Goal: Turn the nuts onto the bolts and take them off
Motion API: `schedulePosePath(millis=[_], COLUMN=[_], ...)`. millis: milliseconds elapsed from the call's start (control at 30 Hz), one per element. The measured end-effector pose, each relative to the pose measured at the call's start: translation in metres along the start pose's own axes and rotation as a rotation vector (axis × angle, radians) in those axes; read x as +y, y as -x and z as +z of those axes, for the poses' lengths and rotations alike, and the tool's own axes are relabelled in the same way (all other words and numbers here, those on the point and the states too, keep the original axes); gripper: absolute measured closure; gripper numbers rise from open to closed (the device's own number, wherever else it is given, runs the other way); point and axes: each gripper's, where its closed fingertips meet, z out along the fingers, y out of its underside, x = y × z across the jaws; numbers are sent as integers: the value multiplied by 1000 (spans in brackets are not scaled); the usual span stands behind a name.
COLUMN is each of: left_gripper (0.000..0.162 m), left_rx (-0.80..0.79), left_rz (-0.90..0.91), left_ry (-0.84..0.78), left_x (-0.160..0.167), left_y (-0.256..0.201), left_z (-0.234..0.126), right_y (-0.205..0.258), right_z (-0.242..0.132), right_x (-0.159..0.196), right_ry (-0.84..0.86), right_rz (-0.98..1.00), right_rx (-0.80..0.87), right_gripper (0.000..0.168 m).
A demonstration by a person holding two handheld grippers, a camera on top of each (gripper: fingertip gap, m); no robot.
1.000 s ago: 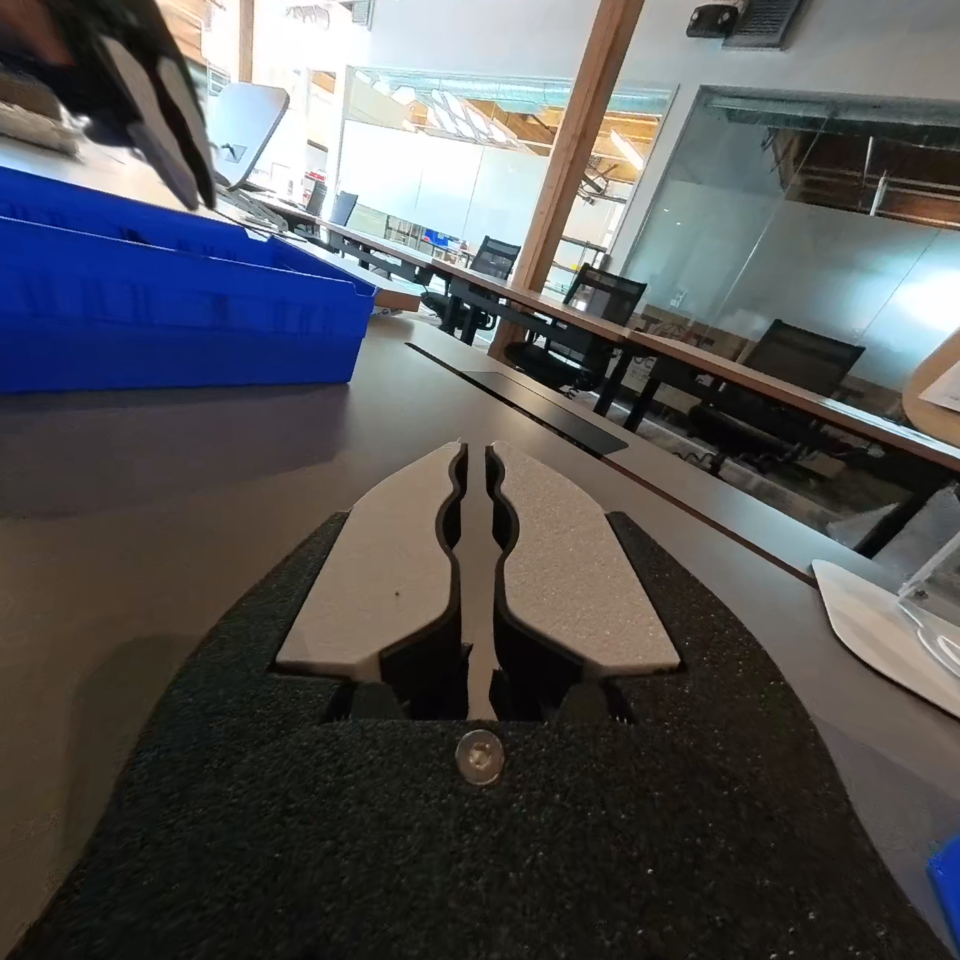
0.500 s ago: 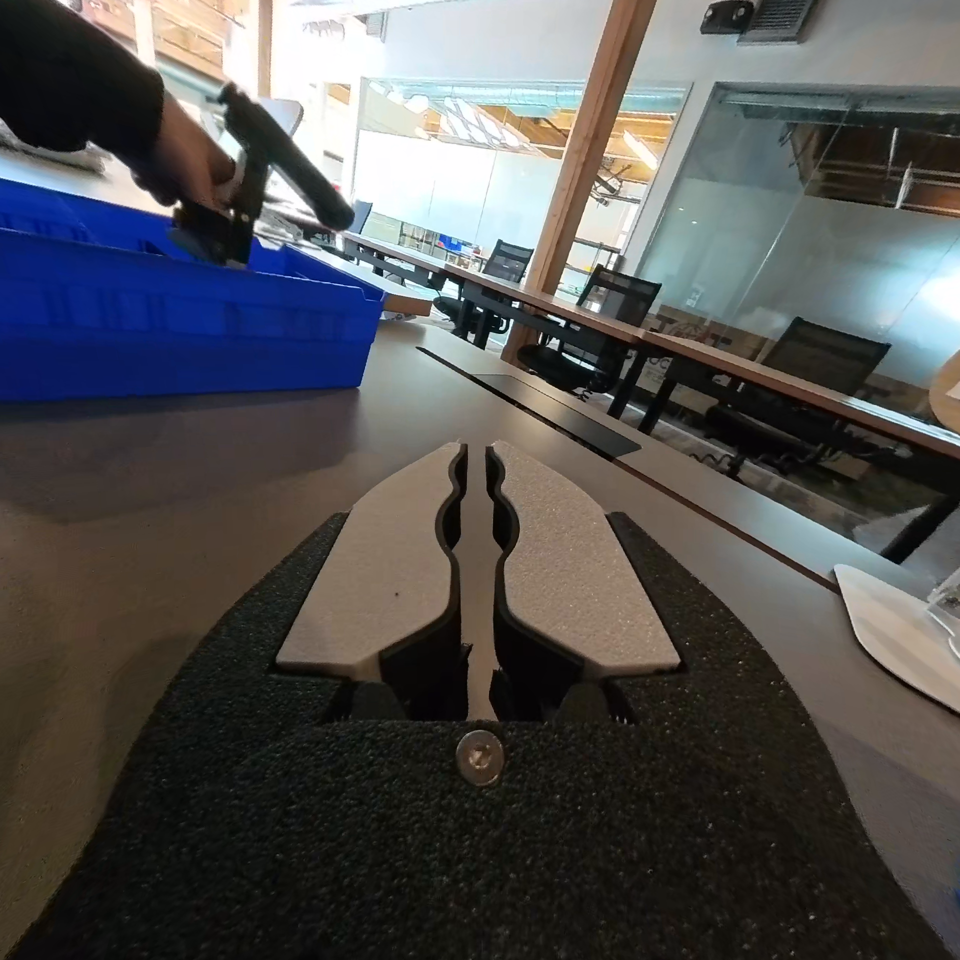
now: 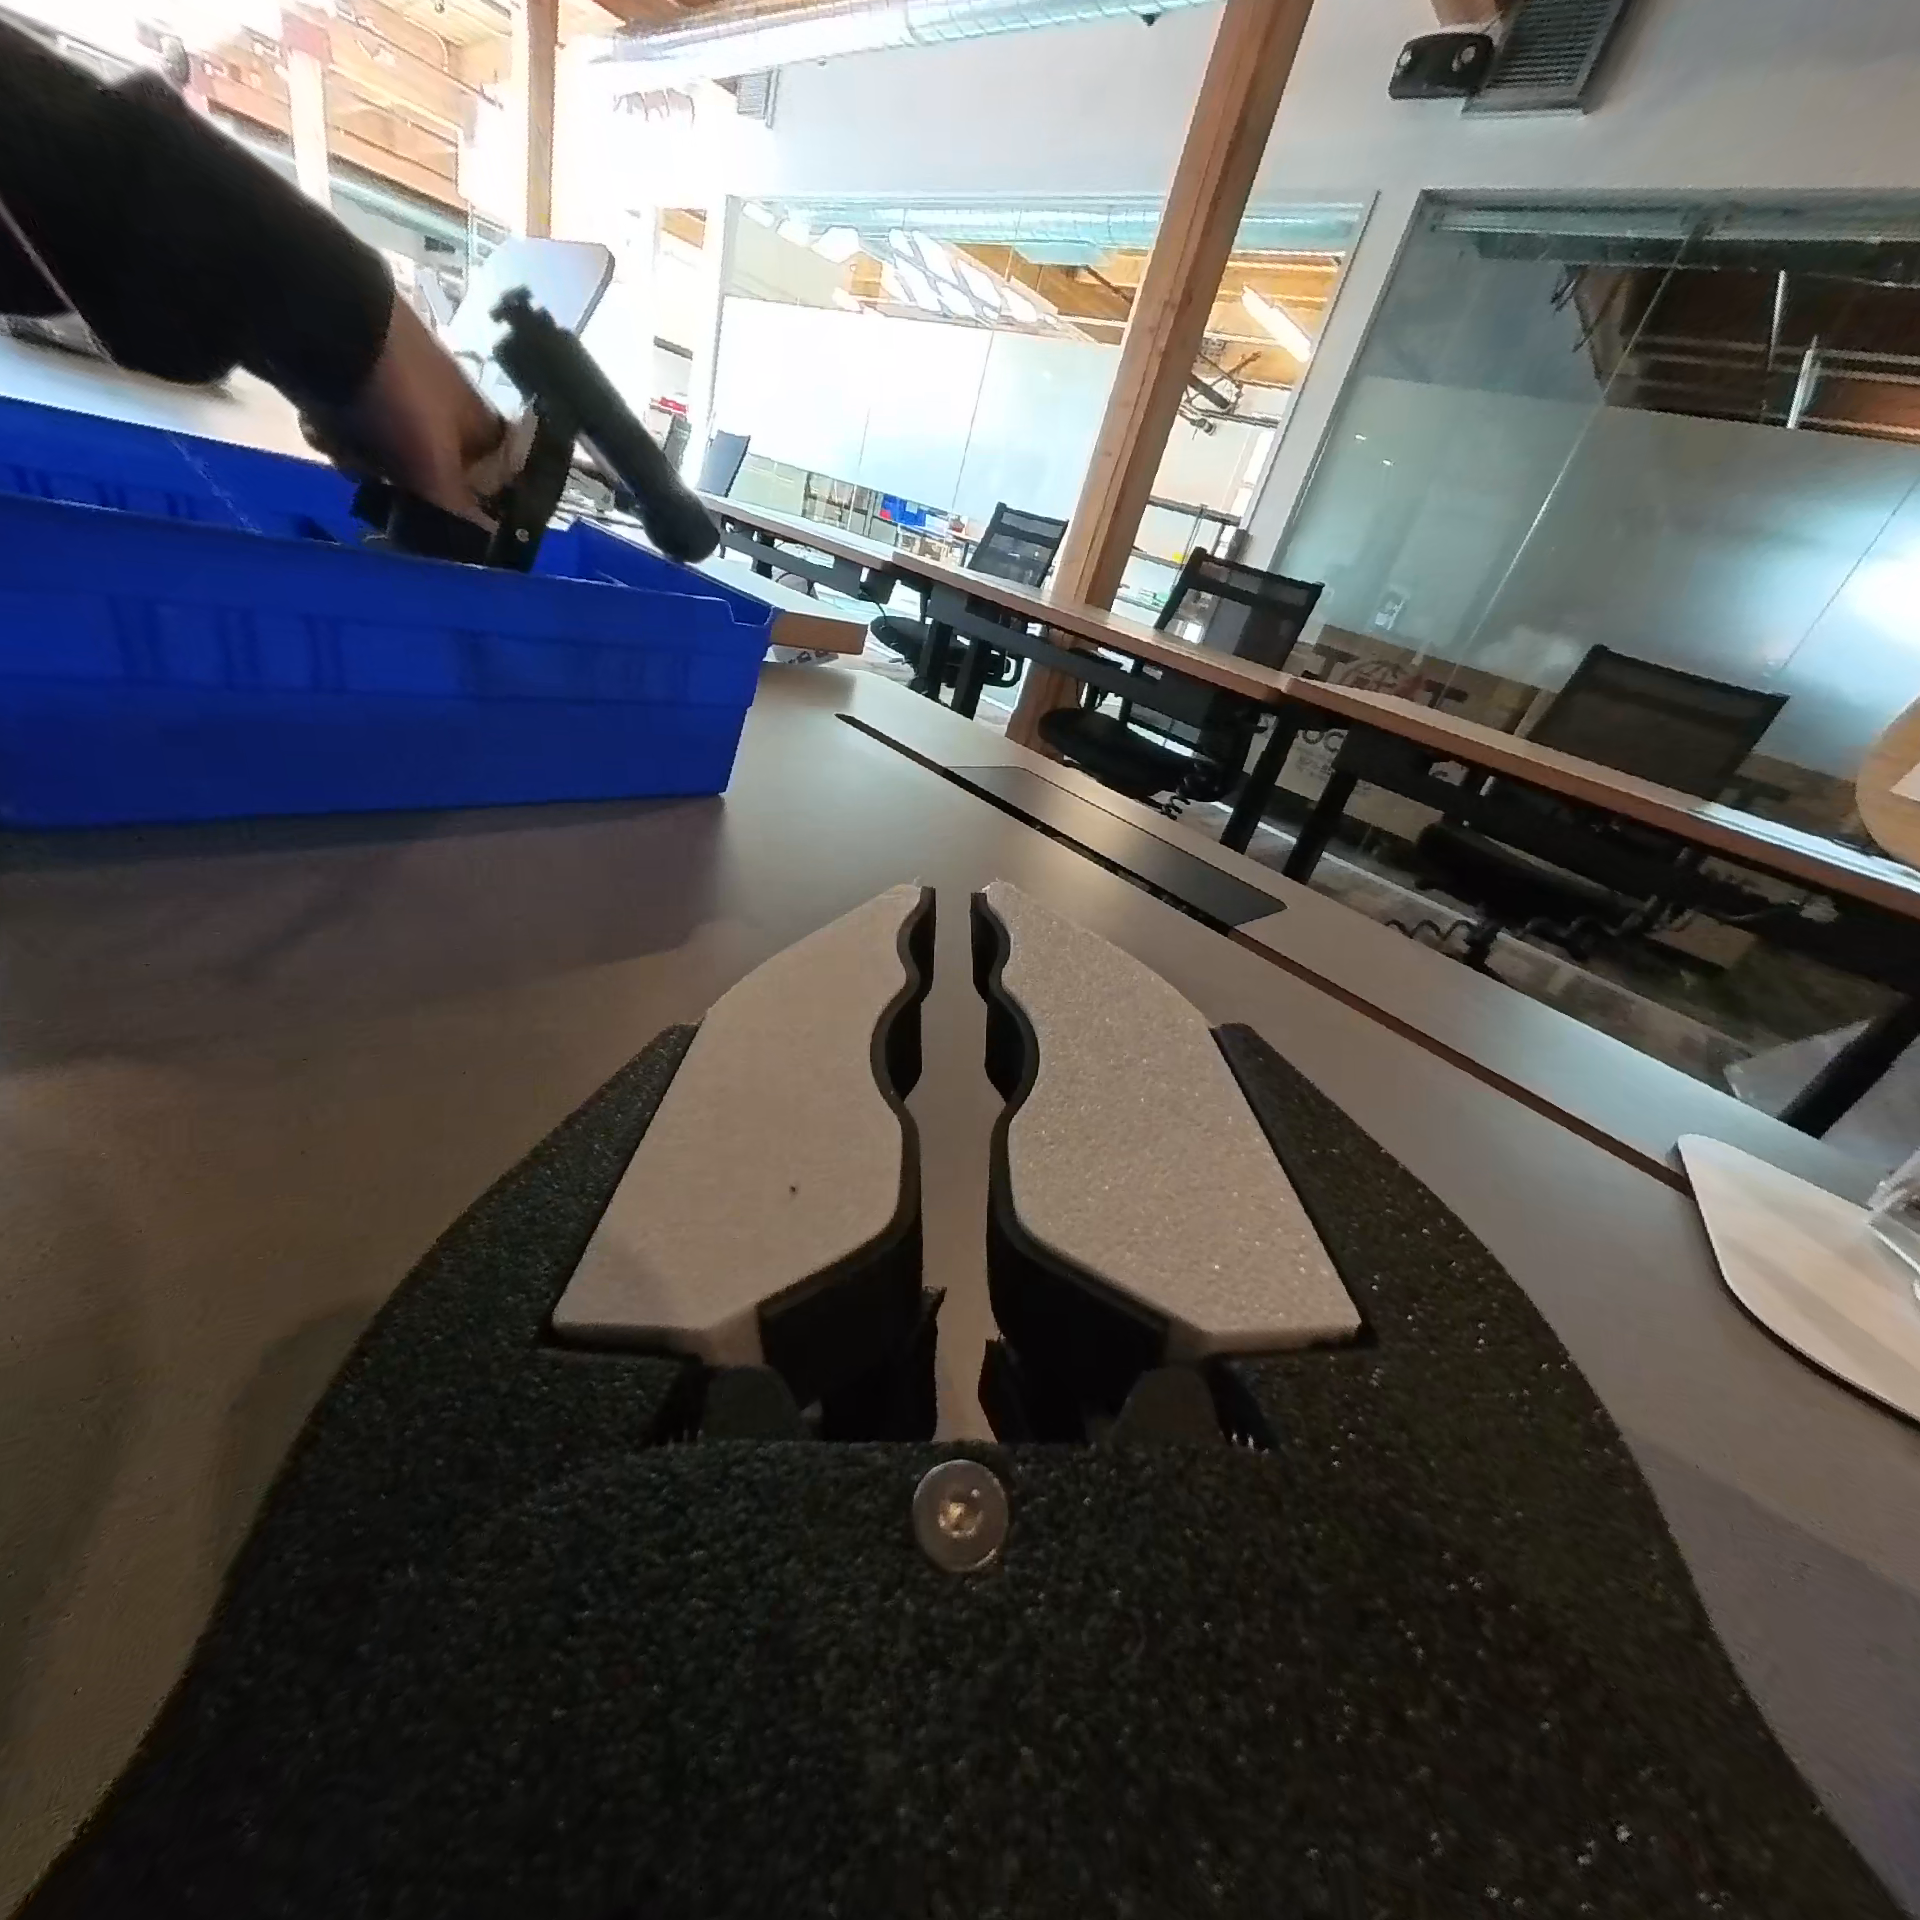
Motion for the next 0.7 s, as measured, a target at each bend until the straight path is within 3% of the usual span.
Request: schedulePosePath(millis=[100,233,433,567,700], left_gripper=[99,133,136,156,156], left_rx=[14,24,-5,-26,-22], left_rz=[3,30,114,180,205], left_ry=[-3,-8,1,-44,-55], left_x=[-1,-3,0,-1,2], left_y=[0,0,1,-3,-8], left_z=[0,0,0,-8,-10], right_y=[0,0,1,2,2], right_z=[0,1,1,2,2], right_x=[0,1,1,2,2], right_ry=[2,5,9,12,13], right_rz=[3,2,-2,-3,-5], right_rx=[0,-2,-7,-9,-13], right_gripper=[162,162,162,162,162])
